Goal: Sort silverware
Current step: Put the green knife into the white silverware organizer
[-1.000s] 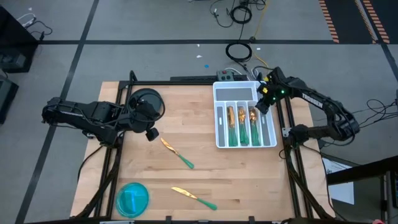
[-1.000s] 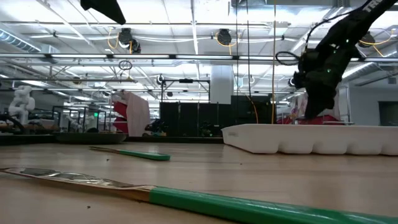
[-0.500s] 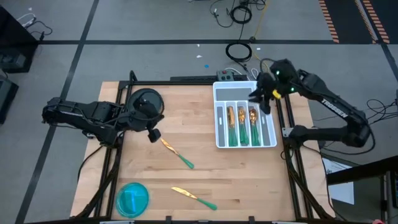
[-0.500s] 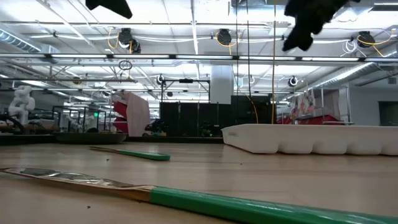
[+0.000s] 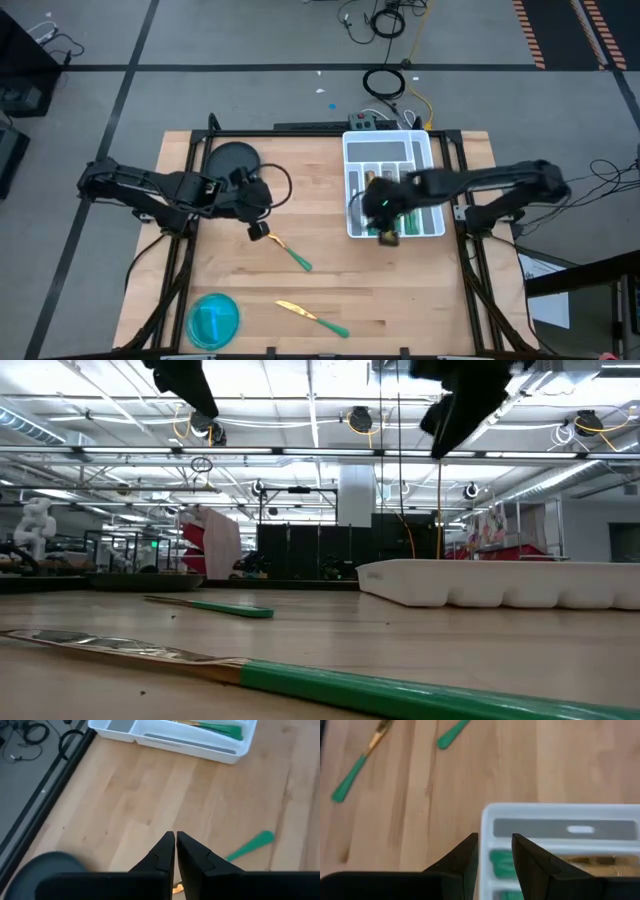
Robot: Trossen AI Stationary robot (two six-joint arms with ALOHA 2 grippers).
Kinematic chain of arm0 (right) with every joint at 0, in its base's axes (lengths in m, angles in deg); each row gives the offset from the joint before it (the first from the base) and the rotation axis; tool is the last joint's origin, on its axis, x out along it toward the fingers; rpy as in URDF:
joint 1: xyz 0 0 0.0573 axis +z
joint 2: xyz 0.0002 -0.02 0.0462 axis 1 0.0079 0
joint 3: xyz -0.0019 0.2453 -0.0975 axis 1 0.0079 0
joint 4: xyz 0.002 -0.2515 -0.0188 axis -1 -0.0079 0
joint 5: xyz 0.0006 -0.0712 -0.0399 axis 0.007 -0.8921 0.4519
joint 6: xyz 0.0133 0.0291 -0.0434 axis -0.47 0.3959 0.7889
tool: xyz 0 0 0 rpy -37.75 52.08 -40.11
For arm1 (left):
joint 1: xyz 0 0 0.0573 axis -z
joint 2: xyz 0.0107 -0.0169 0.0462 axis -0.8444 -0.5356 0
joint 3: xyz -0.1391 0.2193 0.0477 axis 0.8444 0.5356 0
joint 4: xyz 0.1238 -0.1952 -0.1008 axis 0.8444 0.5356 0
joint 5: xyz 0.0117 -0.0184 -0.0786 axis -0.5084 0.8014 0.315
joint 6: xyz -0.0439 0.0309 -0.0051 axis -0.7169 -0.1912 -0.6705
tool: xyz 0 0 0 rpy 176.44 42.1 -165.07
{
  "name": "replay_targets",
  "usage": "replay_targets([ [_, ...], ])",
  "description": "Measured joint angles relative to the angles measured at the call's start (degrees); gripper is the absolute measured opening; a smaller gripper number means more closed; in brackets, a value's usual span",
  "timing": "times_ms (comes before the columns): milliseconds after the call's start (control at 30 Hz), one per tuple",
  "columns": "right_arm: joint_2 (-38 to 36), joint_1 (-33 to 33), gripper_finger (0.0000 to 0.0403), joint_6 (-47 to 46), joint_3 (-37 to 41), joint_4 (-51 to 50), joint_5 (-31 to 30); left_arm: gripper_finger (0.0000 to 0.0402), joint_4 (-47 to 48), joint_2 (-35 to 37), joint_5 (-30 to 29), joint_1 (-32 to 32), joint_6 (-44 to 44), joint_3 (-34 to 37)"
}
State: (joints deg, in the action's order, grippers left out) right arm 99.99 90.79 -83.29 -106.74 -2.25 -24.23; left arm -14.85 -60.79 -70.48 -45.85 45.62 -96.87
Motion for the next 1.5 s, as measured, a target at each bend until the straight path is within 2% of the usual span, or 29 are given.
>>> replay_targets([
  [67, 3.9, 2.5, 0.0112, -4.2, 0.0, 4.1, -1.7, 0.0028, -0.5, 0.0, 1.0, 0.4, 1.4, 0.0],
  [300, 16.0, 10.7, 0.0112, -17.2, 0.0, 21.5, -2.1, 0.0028, -0.2, 0.9, 4.2, 2.9, 7.3, 0.0],
  [433, 20.2, 14.5, 0.0112, -22.2, 0.0, 28.8, -1.8, 0.0028, -0.2, 0.9, 4.4, 3.7, 8.3, 0.0],
  [800, 24.2, 20.3, 0.0112, -20.7, 0.0, 35.9, -0.7, 0.0028, -4.9, 0.9, 4.7, 3.8, 4.7, 0.0],
  [900, 27.4, 21.8, 0.0112, -20.7, -2.6, 38.7, -0.7, 0.0028, -5.2, 0.9, 6.0, 3.8, 4.7, 0.0],
  [1067, 34.6, 23.7, 0.0112, -20.4, -13.6, 36.8, -3.4, 0.0028, -5.1, 0.9, 8.9, 3.9, 4.8, 0.0],
  [1200, 39.2, 24.2, 0.0112, -20.9, -22.0, 29.3, -9.7, 0.0028, -4.4, 0.9, 9.9, 4.8, 7.4, 0.0],
  [1267, 40.6, 24.4, 0.0112, -24.5, -25.3, 23.4, -13.4, 0.0028, -4.0, 0.9, 10.1, 5.5, 8.7, 0.0],
  [1367, 42.7, 24.6, 0.0112, -32.0, -28.4, 17.2, -14.0, 0.0028, -3.0, 1.0, 10.8, 7.2, 10.1, 0.0],
  [1500, 45.6, 26.8, 0.0112, -38.7, -30.7, 18.6, -14.1, 0.0028, -2.9, 1.6, 10.9, 10.2, 10.2, 0.0],
])
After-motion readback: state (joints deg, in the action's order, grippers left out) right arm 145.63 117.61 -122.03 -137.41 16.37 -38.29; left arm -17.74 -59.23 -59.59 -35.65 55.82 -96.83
